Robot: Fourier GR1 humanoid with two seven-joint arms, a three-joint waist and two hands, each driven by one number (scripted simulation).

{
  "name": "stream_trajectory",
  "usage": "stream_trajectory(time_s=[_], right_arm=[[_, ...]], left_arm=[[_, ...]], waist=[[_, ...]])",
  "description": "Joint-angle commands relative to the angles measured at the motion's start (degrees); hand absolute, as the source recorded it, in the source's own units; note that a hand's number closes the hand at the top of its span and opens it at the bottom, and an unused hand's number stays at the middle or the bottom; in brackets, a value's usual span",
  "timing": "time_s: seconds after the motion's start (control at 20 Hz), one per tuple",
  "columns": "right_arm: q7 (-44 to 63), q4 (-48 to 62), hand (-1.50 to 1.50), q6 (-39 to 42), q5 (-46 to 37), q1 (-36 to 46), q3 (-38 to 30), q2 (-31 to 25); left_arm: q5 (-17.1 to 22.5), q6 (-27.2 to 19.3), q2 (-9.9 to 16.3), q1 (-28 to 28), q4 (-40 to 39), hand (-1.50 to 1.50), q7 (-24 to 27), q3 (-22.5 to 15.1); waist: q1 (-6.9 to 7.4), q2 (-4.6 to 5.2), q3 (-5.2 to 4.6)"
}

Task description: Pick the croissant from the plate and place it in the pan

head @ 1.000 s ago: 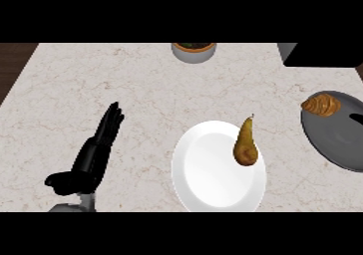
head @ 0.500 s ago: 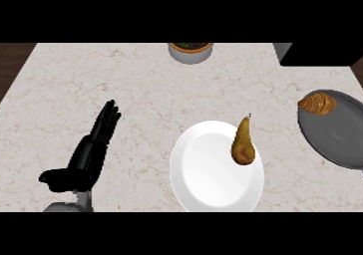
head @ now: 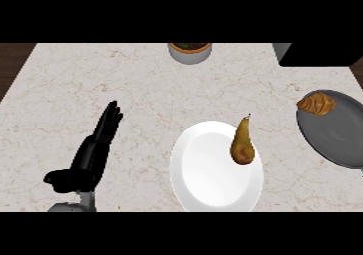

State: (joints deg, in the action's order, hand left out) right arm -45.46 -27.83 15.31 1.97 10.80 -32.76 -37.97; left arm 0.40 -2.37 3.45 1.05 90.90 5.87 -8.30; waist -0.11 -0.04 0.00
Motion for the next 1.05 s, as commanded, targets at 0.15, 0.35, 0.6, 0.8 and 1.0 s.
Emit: stream_trajectory(time_s=[0.15, 0.35, 0.6, 0.8, 1.0], right_arm=[[2.33, -9.89, -1.50, 0.50, 2.50, -8.47, 1.80, 1.93], [3.35, -12.53, -1.50, -1.89, 2.78, -10.19, 1.68, 1.97], [9.18, -20.20, -1.50, -2.07, 3.89, -13.81, 2.24, 2.15], [4.47, -12.10, -1.50, -3.32, 1.45, -8.25, 2.48, 0.93], [4.95, -25.79, -1.50, -10.59, 0.92, -17.27, 2.71, 5.95]], left_arm=[[-0.40, 1.34, 0.10, -1.12, 1.47, 0.00, -0.79, 0.61], [-1.73, -0.85, -2.46, -1.43, 3.16, 0.00, -3.16, -1.32], [-1.64, 1.40, -1.51, -1.23, -1.17, 0.00, 1.98, 0.71], [-1.84, 1.19, -1.86, 2.23, -1.50, 0.00, -1.18, 1.81], [-0.89, 1.73, -1.24, -0.27, 1.94, 0.00, -1.88, 2.01]], waist=[[-0.03, -0.03, -0.03], [-0.10, -0.06, -0.03], [-0.23, -0.05, -0.06], [0.15, 0.06, 0.01], [-0.27, -0.08, -0.06]])
